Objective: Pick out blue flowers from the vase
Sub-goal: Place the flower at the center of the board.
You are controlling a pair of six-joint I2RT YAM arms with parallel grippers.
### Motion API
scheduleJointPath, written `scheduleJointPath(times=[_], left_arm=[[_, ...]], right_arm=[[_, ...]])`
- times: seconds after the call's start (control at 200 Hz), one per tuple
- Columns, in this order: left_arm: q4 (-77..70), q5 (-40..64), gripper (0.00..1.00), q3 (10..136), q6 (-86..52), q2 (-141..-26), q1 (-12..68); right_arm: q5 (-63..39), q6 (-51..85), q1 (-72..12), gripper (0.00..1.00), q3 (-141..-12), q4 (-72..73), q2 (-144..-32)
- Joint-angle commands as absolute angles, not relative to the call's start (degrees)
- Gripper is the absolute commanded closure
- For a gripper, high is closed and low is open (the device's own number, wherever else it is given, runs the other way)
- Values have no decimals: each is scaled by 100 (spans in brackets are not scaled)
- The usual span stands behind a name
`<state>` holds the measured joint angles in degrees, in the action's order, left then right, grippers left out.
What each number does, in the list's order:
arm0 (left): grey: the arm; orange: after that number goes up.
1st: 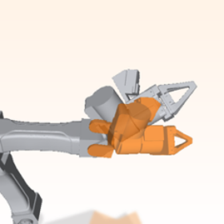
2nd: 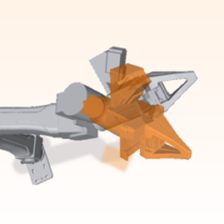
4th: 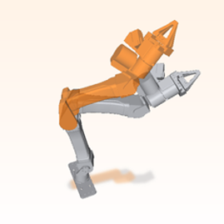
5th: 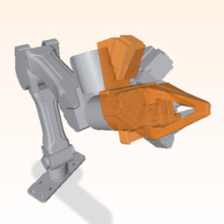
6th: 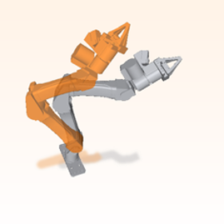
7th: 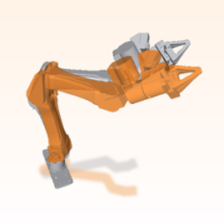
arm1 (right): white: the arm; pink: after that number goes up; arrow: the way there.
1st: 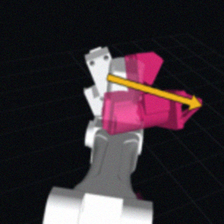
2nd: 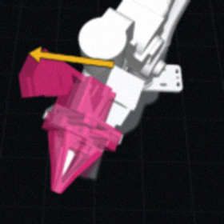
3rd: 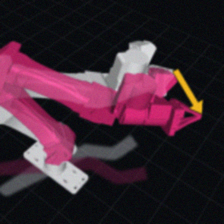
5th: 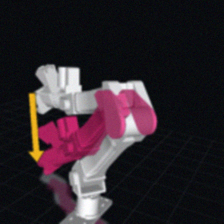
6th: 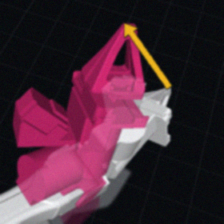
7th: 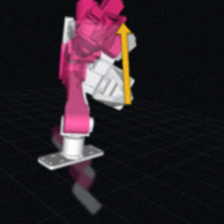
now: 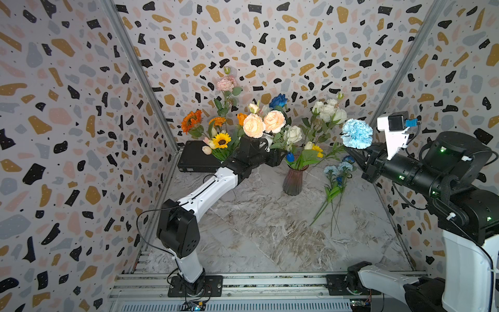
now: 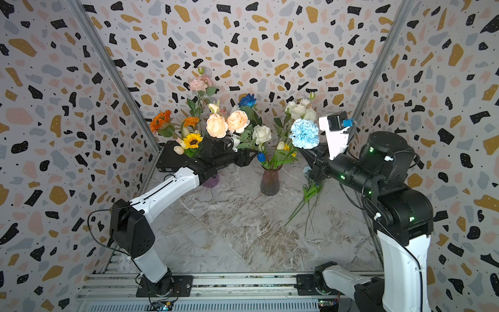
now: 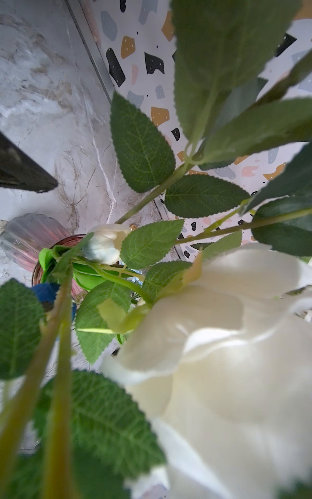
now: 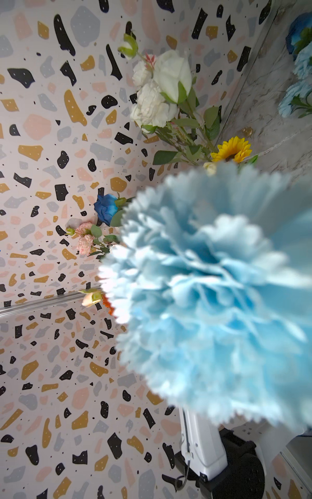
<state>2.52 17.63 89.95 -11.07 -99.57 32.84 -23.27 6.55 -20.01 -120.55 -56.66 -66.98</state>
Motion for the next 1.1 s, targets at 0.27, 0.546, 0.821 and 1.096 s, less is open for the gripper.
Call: scheduleJointPath(times=[0.27,0.546,0.821,1.096], left_arm=[[79,1819,36,9042,-1049,-9959,3287],[18,1808,37,8947,-1096,-9870,3287],[9,1775,36,8872,-1072,-9783,3281],[-8,1802,36,8817,-1076,-9747,3235]], right_arm=[[-781,1070,-1929,100,-12396,-7171,-7415],[-2425,1321,-163,100,-11409,-6688,-7561],[-2420,985,452,100,-10940,-6536,-8271],[-2222,533,546,100,-11061,-6792,-9445]])
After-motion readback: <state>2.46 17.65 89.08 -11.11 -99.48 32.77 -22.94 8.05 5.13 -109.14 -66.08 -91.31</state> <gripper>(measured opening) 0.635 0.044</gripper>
